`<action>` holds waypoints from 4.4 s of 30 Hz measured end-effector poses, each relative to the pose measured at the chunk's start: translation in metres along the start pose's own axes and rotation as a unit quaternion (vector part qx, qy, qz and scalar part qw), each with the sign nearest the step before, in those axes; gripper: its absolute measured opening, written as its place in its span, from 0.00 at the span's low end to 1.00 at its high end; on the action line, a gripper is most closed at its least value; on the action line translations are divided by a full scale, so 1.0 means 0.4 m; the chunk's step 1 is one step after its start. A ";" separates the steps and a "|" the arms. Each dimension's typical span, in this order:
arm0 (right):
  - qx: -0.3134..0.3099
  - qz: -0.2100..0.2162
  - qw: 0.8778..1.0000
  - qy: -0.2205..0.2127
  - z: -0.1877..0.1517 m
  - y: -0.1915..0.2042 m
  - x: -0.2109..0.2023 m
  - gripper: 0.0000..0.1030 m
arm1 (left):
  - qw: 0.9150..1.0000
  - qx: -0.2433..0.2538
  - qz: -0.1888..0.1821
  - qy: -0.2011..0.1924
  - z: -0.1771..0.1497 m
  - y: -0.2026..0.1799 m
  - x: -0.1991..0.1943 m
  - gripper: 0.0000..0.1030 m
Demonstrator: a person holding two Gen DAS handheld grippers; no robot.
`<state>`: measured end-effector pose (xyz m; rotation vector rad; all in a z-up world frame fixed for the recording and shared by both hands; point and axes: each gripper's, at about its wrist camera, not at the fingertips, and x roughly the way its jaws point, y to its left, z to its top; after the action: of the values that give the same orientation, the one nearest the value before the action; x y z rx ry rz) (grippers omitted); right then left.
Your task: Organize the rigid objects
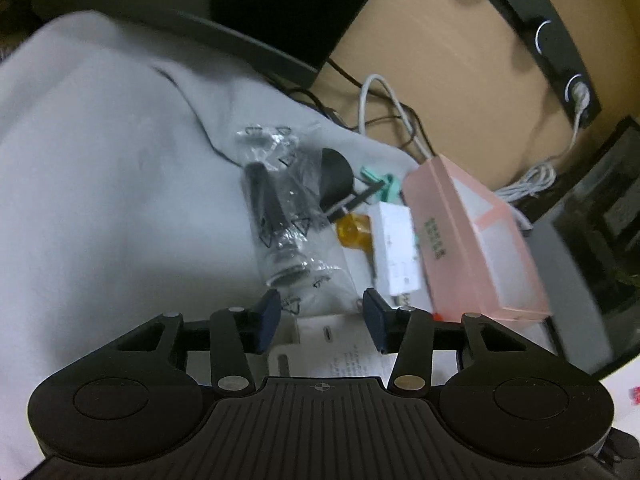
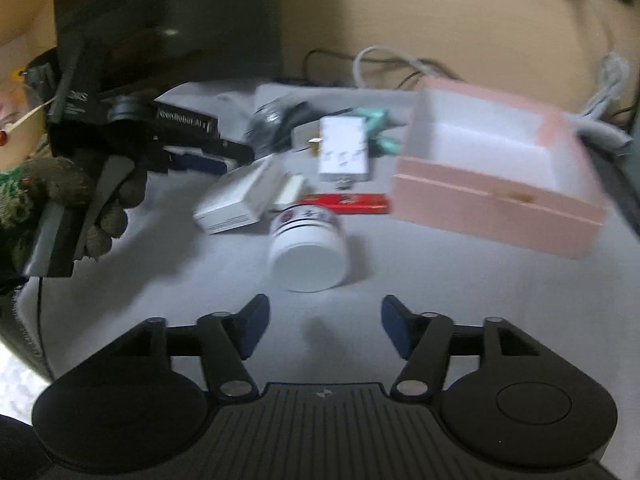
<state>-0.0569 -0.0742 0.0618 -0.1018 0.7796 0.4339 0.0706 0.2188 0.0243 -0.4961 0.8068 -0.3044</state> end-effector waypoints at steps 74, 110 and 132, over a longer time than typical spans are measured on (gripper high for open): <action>0.024 -0.065 0.997 0.040 -0.089 -0.232 0.042 0.84 | 0.951 0.272 0.144 0.037 -0.200 -0.269 -0.026 0.77; 0.006 -0.059 0.998 -0.016 -0.015 -0.298 -0.122 0.53 | 0.937 0.343 0.005 -0.070 -0.057 -0.637 -0.024 0.71; 0.048 -0.092 0.994 -0.037 0.074 -0.373 -0.098 0.53 | 0.983 0.178 0.029 -0.037 -0.149 -0.398 0.007 0.68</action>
<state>-0.0001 -0.2155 0.0997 -0.0655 0.7092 0.2243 0.0160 0.0651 0.0720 -0.1465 0.6744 -0.3663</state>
